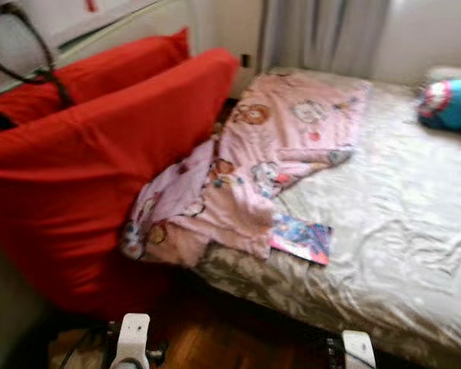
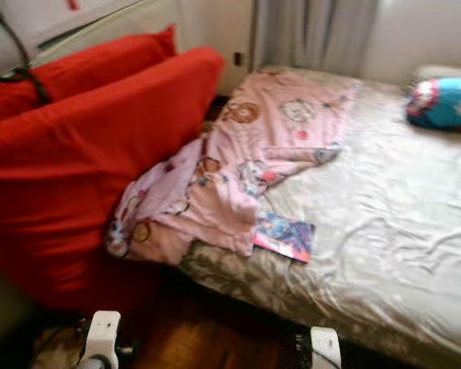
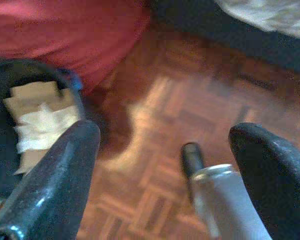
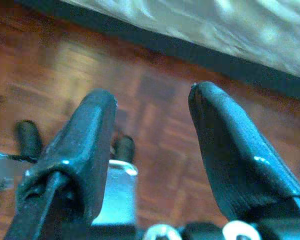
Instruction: Clean up the room
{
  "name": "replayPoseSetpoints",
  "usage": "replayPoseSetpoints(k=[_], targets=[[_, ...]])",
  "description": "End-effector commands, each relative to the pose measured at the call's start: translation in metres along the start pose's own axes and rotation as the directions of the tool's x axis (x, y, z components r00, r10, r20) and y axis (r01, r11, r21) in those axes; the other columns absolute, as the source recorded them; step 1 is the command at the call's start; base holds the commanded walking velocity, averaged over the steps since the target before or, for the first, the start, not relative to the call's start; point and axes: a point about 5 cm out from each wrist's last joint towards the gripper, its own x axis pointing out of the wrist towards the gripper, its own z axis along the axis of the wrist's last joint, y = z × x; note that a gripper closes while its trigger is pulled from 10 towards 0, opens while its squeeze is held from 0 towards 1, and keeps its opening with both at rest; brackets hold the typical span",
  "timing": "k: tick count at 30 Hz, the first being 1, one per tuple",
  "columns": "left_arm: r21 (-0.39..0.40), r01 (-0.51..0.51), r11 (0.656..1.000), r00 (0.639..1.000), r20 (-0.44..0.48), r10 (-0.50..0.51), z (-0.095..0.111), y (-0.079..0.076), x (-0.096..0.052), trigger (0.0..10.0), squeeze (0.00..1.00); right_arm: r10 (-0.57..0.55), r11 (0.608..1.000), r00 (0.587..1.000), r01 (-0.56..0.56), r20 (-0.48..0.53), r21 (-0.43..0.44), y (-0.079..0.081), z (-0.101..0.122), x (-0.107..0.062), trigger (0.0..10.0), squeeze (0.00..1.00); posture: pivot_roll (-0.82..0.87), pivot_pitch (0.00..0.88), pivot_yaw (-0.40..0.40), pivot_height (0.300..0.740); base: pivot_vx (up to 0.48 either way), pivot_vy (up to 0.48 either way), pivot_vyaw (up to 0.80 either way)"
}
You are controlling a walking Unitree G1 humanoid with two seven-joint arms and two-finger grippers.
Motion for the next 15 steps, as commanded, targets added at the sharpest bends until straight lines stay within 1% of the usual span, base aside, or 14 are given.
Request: replayPoseSetpoints(k=[1, 3, 12, 15], targets=[[-0.014, 0.013, 1.0, 1.0, 0.023, -0.012, 0.008, -0.0058, 0.0026, 10.0, 0.0, -0.01, 1.0, 1.0, 0.01, -0.019, 0.003, 0.0029, -0.012, -0.0028, 10.0, 0.0, -0.06, 0.038, 0.013, 0.74, 0.304, 0.0, 0.0], [-0.014, 0.013, 1.0, 1.0, 0.023, -0.013, 0.0076, -0.0059, 0.0025, 10.0, 0.0, -0.006, 1.0, 1.0, 0.006, -0.021, 0.003, 0.0067, -0.0146, -0.0034, 10.0, 0.0, -0.06, 0.036, 0.011, 0.74, 0.304, 0.0, 0.0], [-0.015, 0.014, 1.0, 1.0, 0.024, -0.014, 0.0075, -0.0063, 0.0024, 10.0, 0.0, -0.006, 1.0, 1.0, 0.006, -0.025, -0.004, 0.007, -0.0166, -0.0039, 10.0, 0.0, -0.06, 0.042, 0.007, 0.74, 0.3, 0.0, 0.0], [-0.017, 0.013, 1.0, 1.0, 0.023, -0.012, 0.0075, -0.0063, 0.0025, 10.0, 0.0, 0.002, 1.0, 1.0, -0.002, -0.016, -0.022, 0.008, -0.0154, -0.0037, 10.0, 0.0, -0.06, 0.049, 0.005, 0.74, 0.301, 0.0, 0.0]])
